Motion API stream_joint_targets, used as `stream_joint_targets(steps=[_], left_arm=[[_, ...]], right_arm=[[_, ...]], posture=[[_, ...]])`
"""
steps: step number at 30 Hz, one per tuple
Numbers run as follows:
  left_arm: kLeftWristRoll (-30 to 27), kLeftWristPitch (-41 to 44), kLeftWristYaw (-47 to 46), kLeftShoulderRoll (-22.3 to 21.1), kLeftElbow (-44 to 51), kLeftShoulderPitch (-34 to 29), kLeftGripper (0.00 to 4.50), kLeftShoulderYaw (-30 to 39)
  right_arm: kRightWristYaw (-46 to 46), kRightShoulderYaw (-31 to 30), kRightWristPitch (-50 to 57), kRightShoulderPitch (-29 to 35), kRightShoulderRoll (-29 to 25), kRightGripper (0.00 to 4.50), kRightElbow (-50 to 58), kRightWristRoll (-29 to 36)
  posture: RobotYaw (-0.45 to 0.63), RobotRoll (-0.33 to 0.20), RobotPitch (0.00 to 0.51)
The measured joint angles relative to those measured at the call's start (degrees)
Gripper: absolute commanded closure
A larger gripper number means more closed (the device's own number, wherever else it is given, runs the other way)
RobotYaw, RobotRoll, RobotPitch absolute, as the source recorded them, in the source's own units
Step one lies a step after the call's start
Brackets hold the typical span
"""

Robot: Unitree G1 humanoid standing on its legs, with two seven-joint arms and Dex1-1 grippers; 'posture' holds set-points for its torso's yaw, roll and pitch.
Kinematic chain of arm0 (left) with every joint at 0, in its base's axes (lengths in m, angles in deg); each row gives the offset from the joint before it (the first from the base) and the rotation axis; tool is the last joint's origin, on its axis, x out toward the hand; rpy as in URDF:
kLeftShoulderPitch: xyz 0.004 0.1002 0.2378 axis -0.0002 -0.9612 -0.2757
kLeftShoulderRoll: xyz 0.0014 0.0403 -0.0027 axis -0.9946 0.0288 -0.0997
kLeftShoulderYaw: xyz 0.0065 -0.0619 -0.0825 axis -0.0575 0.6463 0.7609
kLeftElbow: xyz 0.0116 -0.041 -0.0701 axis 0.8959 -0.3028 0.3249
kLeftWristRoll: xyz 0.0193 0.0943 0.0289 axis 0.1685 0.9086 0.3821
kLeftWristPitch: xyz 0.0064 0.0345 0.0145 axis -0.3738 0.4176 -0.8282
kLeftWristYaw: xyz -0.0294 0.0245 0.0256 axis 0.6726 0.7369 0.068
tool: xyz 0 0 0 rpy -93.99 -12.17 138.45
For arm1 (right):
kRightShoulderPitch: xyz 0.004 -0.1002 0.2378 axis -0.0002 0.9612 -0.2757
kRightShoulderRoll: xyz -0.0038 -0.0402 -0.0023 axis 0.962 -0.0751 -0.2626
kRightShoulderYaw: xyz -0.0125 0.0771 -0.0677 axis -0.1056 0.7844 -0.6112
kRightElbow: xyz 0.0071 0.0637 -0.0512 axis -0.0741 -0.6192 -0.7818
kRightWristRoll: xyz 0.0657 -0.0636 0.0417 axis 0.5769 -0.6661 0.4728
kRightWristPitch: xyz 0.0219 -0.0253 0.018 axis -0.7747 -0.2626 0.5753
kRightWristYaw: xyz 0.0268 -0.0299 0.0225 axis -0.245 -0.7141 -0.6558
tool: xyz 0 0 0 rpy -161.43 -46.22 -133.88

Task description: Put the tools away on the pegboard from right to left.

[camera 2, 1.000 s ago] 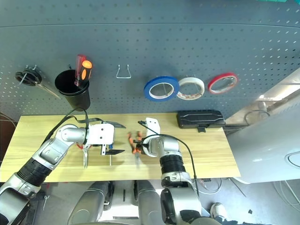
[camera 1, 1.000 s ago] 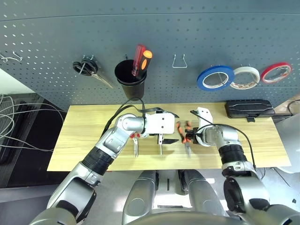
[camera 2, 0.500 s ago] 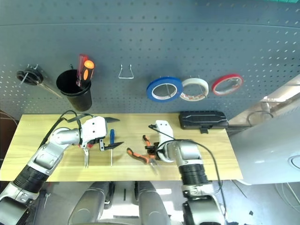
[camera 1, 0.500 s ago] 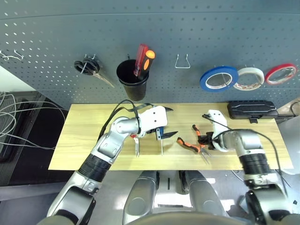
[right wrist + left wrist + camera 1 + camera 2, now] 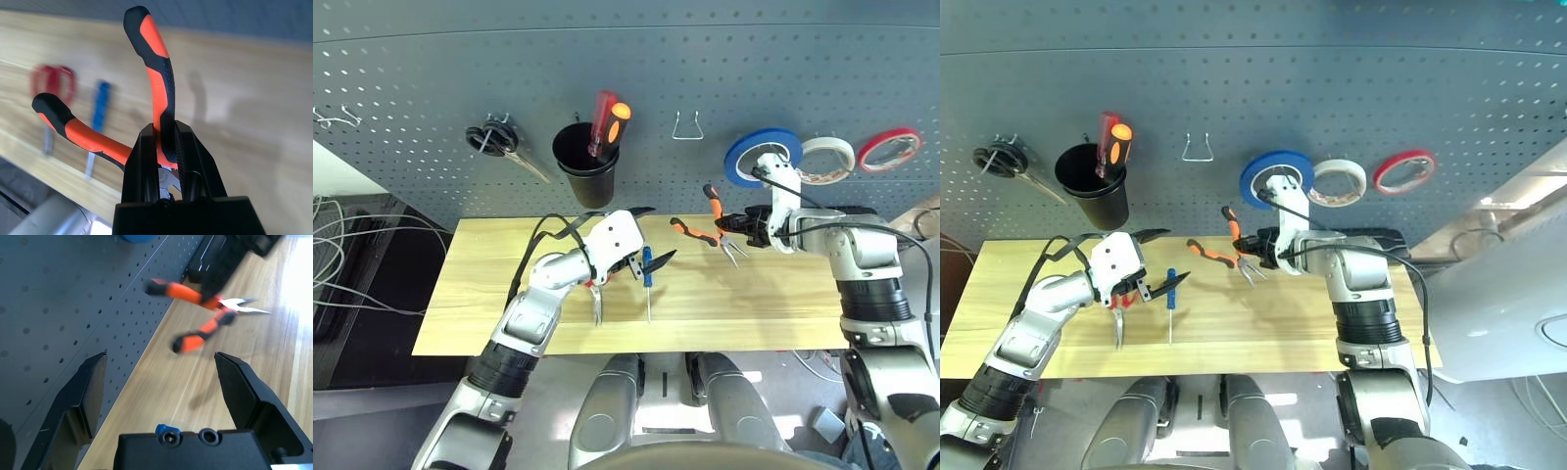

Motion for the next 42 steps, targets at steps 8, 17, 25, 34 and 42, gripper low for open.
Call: stream_joint_targets(steps=[8, 17, 25, 34, 42], left_arm=[[0.0, 0.0, 0.8, 0.0, -0.2, 1.5, 0.0, -0.2], [0.0, 0.1, 2.2, 0.0, -0.7, 2.9, 0.0, -1.5], [0.0, 0.1, 2.2, 0.1, -1.0, 3.7, 0.0, -1.8], [0.0, 0.1, 2.2, 0.5, -1.7, 4.0, 0.0, -2.1], [0.0, 0.0, 2.1, 0.6, -1.7, 4.0, 0.0, -2.1]], right_arm=[[-7.6, 1.5, 5.1, 1.3, 5.6, 4.21, -1.7, -1.2], [-22.0, 16.4, 17.3, 0.2, 15.9, 4.21, -1.3, -6.9], [-24.9, 16.9, 18.3, 15.0, 20.5, 4.21, 12.2, -9.2], [-22.4, 9.3, 9.2, 17.9, 12.7, 1.36, 14.5, -9.2], [-18.7, 6.5, 9.6, 11.2, 6.1, 0.03, 13.9, -8.5]], posture=[[0.01, 0.0, 0.256], [0.01, 0.0, 0.258], [0.0, 0.0, 0.257], [0.01, 0.0, 0.254], [0.01, 0.0, 0.249]])
